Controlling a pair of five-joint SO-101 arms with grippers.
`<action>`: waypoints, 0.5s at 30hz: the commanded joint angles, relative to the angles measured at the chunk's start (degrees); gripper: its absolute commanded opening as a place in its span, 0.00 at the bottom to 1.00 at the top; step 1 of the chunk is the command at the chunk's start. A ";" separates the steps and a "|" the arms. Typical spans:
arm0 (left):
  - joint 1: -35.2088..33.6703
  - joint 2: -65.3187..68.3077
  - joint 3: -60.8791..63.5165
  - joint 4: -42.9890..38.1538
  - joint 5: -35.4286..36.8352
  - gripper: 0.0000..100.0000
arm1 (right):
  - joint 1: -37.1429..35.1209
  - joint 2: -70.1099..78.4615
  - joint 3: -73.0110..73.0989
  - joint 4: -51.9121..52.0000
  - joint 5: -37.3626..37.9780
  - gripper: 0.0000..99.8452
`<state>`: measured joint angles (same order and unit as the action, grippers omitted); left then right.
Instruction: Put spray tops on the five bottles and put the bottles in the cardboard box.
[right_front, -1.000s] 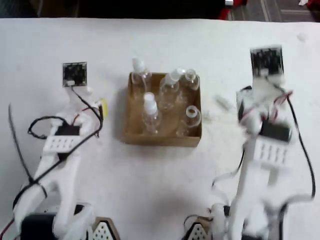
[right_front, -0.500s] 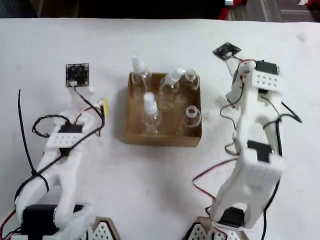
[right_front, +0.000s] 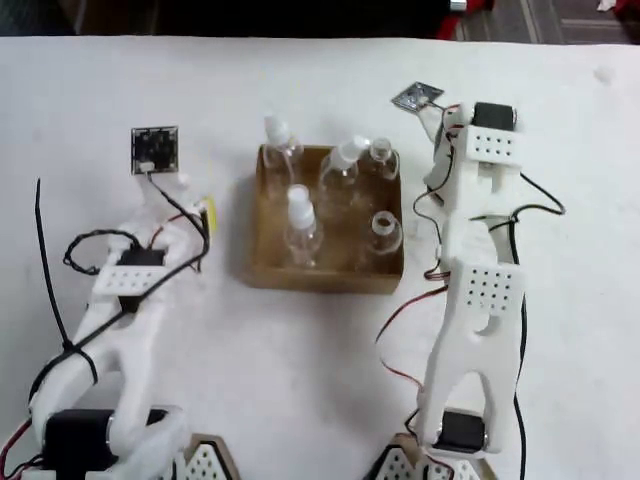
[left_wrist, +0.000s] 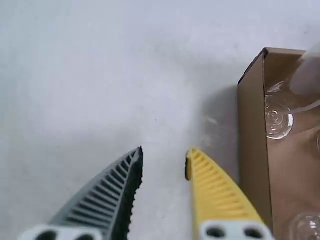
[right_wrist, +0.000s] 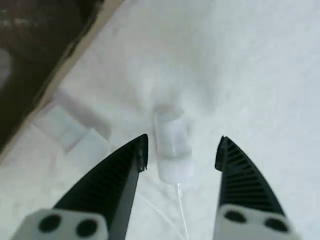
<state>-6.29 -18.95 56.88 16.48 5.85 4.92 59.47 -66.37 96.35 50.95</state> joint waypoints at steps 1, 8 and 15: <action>-0.40 -0.31 -3.43 -1.14 -0.62 0.14 | 0.13 3.21 -6.07 1.27 0.53 0.17; -0.40 -0.31 -3.43 -1.14 -0.62 0.14 | 0.04 4.79 -6.86 0.84 0.53 0.04; -0.40 -0.31 -3.43 -1.14 -0.62 0.14 | 2.42 4.62 -13.10 -0.04 0.18 0.02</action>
<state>-6.29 -18.95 56.88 16.48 5.85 5.19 65.19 -71.74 96.35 51.03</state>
